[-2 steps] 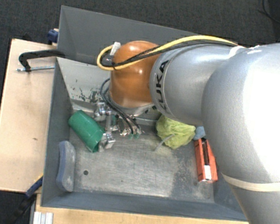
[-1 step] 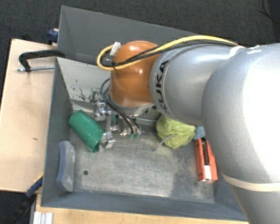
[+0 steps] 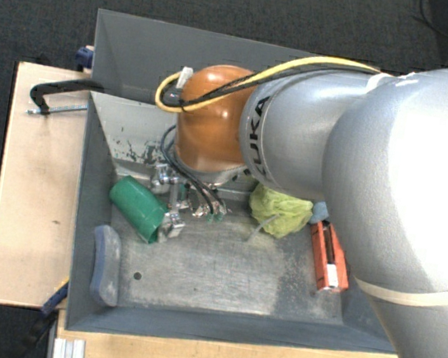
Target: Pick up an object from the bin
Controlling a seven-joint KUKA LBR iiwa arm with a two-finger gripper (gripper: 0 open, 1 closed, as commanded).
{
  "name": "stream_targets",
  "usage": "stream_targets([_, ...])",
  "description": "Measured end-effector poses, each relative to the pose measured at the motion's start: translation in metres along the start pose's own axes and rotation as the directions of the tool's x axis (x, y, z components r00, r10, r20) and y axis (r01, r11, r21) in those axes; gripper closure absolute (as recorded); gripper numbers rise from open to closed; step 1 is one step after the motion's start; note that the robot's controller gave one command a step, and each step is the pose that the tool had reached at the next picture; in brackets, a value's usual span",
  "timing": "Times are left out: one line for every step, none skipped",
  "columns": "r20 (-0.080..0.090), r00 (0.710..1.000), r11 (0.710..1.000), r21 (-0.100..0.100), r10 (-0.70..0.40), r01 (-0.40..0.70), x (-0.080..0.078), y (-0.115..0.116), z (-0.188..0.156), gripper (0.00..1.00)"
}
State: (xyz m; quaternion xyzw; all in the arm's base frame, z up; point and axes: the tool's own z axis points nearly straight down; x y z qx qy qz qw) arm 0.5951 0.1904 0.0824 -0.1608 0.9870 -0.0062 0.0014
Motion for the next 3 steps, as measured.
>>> stream_targets([0.000,1.000,1.000,0.000,0.002,-0.002,0.001,0.000,-0.001,1.00])
stream_targets([0.004,0.998,0.998,0.000,-0.056,0.056,-0.011,0.009,-0.033,1.00])
stream_targets([0.002,0.999,0.999,-0.012,0.038,-0.038,0.005,0.008,-0.051,1.00])
